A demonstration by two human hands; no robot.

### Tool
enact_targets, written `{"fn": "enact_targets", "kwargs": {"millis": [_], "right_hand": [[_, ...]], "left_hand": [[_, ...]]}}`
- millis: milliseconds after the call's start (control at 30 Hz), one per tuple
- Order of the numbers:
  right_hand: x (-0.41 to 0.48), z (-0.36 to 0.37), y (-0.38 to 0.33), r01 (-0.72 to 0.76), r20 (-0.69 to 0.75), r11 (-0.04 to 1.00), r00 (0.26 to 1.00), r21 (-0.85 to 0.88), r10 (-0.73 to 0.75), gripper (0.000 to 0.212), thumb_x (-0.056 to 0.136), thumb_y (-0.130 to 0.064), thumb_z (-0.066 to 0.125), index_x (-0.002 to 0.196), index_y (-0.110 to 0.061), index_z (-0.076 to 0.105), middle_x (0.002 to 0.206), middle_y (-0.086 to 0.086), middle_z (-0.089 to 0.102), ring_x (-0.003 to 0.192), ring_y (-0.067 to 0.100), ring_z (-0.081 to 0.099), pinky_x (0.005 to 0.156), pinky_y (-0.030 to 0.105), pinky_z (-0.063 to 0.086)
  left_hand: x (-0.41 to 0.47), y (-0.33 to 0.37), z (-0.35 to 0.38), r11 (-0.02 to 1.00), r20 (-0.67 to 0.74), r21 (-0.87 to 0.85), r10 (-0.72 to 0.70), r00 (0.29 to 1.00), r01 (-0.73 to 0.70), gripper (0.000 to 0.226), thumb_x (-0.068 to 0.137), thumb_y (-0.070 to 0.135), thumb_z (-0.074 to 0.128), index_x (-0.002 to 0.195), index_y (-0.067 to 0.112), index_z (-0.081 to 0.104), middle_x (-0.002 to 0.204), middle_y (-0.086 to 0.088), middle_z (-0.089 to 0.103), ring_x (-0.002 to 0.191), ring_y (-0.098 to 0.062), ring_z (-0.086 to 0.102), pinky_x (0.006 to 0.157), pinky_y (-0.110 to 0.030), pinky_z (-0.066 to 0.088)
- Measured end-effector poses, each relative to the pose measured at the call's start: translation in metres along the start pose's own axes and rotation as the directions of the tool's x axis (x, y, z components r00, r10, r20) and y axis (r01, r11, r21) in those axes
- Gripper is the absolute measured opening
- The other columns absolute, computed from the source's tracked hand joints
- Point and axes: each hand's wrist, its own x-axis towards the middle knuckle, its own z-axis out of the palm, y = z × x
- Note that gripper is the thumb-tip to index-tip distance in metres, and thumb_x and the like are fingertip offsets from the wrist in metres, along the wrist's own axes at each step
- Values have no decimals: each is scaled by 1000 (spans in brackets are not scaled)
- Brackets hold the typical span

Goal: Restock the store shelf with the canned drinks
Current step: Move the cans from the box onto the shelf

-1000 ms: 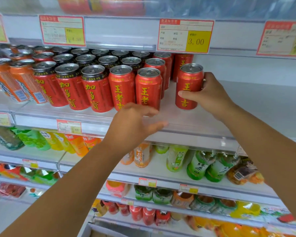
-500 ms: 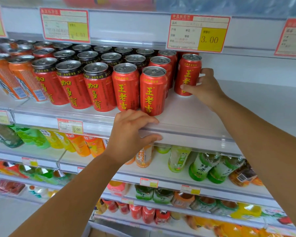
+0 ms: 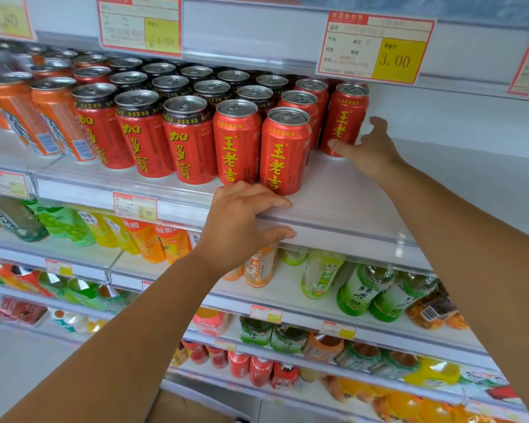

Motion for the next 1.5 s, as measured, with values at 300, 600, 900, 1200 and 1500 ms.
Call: {"fn": "enact_targets", "kwargs": {"millis": [300, 600, 900, 1200, 1500], "right_hand": [[-203, 21, -7, 355, -26, 880, 930, 316, -366, 43, 85, -42, 59, 117, -14, 53, 90, -8, 57, 77, 4, 58, 69, 9, 45], [-317, 281, 150, 20, 877, 989, 465, -148, 122, 28, 90, -20, 62, 115, -30, 56, 115, -12, 61, 103, 1, 59, 89, 21, 47], [-381, 499, 416, 288, 881, 843, 289, -454, 375, 40, 88, -12, 59, 127, -15, 59, 113, 3, 60, 113, 25, 58, 79, 21, 34], [-415, 621, 621, 610, 846, 594, 302, -525, 438, 62, 90, -31, 58, 146, -29, 30, 155, 4, 23, 125, 38, 47, 100, 47, 43], [-414, 654, 665, 667, 827, 515, 304, -539, 472, 76, 83, -26, 72, 144, -21, 28, 143, 9, 31, 118, 42, 51, 99, 50, 43]], "left_hand": [[-161, -29, -52, 939, -56, -37, -343, 938, 342, 22, 88, 25, 67, 109, 22, 72, 112, 8, 69, 110, -12, 59, 98, -21, 42], [-427, -78, 22, 199, 395, 176, -911, 116, 964, 30, 89, 28, 66, 119, 28, 66, 125, 8, 60, 113, -15, 59, 93, -26, 43], [-636, -126, 223, -193, 598, 224, -747, -291, 955, 19, 92, 23, 53, 100, 11, 66, 106, -12, 65, 100, -30, 62, 82, -38, 45], [-788, -154, 426, -372, 574, 218, -699, -426, 902, 65, 93, 44, 57, 149, 21, 32, 157, -7, 24, 144, -28, 23, 120, -43, 20], [-811, -155, 487, -395, 515, 381, -660, -547, 836, 72, 91, 40, 63, 148, 20, 24, 154, -16, 24, 139, -37, 25, 118, -43, 23]]}}
